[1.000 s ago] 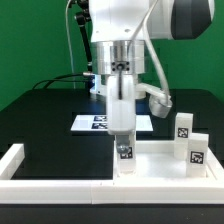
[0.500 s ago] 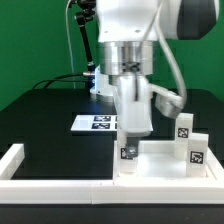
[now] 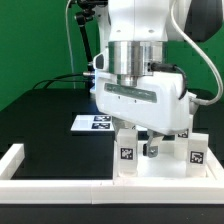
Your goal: Assemble square table
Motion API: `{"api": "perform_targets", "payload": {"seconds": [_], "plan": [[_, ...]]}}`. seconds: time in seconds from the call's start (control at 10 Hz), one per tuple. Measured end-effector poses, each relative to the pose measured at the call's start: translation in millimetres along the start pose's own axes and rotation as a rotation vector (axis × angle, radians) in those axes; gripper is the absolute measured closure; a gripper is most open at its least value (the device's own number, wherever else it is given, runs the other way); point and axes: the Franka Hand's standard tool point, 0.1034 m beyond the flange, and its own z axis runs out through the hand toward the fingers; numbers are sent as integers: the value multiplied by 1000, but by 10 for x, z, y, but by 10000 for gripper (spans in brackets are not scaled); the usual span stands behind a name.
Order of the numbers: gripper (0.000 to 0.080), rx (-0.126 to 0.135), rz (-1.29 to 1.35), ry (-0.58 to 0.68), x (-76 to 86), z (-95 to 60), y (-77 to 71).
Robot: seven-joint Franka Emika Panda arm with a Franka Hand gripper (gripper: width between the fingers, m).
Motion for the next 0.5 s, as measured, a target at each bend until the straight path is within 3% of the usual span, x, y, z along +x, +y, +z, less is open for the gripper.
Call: {"api": "perform_targets", "payload": {"seconds": [0.3,0.5], "plan": [[150,7,-413,26,94,-42,16],[150,7,-412,25,90,-33,18]]}}
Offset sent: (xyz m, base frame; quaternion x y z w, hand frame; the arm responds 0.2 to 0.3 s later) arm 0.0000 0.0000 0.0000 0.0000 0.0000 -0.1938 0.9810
